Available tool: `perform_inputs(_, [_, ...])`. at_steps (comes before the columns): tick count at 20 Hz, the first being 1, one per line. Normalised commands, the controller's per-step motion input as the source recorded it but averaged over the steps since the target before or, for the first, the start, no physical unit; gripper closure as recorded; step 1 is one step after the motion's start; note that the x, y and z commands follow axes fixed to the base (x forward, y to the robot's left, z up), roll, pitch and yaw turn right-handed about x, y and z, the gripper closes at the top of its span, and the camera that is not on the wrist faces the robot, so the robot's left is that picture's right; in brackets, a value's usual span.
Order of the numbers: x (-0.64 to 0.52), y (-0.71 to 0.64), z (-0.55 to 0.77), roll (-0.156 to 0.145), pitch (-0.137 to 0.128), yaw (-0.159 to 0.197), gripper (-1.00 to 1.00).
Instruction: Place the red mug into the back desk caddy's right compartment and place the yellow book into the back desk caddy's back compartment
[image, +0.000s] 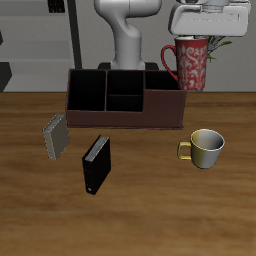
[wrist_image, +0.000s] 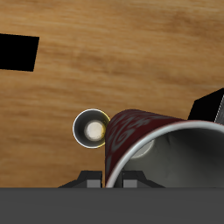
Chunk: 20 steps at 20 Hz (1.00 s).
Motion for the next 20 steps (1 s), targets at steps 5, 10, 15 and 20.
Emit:
perform_inputs(5, [-0.08,0.03,0.01,-0.006,0.031,-0.050,1.00])
perform_inputs(10, [-0.34,0.10,-0.06,-0.001,0.012,-0.059,1.00])
perform_inputs(15, [-0.25,-0.03,-0.15,0.003,0.006,0.003,1.00])
perform_inputs(20, [-0.15,-0.05,-0.23,0.042,0.067,-0.010,1.00])
